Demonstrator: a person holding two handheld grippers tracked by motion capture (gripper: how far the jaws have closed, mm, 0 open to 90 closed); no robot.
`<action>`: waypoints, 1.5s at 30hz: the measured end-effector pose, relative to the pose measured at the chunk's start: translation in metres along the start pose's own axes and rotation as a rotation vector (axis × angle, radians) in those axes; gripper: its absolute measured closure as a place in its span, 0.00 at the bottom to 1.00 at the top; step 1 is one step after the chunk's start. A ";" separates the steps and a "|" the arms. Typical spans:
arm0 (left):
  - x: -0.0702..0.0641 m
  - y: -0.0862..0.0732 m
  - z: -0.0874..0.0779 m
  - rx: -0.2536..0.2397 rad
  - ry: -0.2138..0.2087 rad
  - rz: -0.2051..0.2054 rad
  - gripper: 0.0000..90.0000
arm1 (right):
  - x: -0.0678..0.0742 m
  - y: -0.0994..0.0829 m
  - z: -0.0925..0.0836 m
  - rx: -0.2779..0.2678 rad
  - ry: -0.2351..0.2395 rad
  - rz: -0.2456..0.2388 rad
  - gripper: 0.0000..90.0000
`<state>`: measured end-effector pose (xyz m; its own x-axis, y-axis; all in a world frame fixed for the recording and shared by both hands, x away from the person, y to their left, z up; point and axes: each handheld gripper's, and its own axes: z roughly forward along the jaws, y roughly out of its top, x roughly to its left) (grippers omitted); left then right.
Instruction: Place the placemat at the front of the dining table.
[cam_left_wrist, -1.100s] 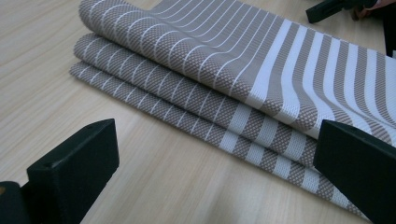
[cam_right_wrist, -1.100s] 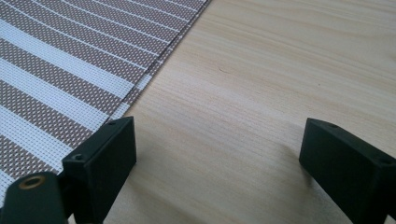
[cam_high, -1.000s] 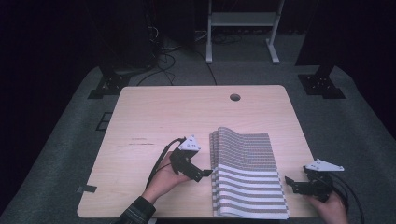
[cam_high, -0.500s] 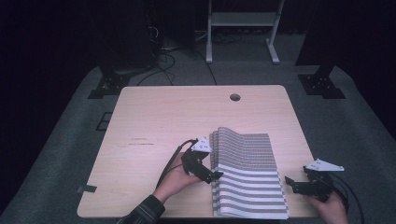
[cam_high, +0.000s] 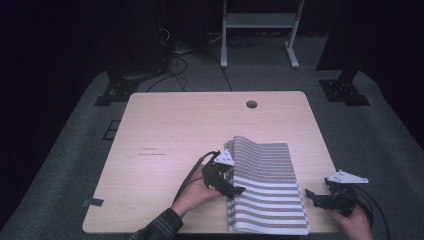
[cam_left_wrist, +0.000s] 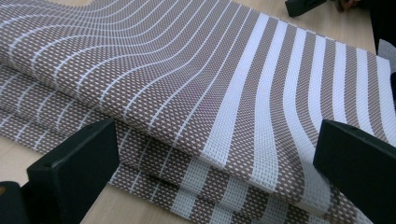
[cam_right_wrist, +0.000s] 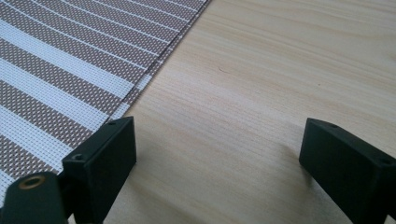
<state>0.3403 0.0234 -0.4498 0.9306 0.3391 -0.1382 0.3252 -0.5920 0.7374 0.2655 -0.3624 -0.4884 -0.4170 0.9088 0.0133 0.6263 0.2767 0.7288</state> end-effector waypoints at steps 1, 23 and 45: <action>0.000 0.000 0.001 -0.001 -0.001 -0.003 0.00 | 0.000 0.000 0.000 0.000 0.000 0.000 0.11; 0.000 -0.005 -0.006 0.072 0.027 -0.047 0.48 | 0.000 0.000 0.000 0.000 0.000 0.000 0.11; 0.002 -0.002 -0.035 0.027 0.025 -0.054 0.92 | 0.000 0.000 0.000 0.000 0.001 0.000 0.11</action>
<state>0.3356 0.0505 -0.4286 0.9071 0.3893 -0.1602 0.3796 -0.5918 0.7111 0.2655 -0.3625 -0.4883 -0.4174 0.9086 0.0139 0.6265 0.2766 0.7287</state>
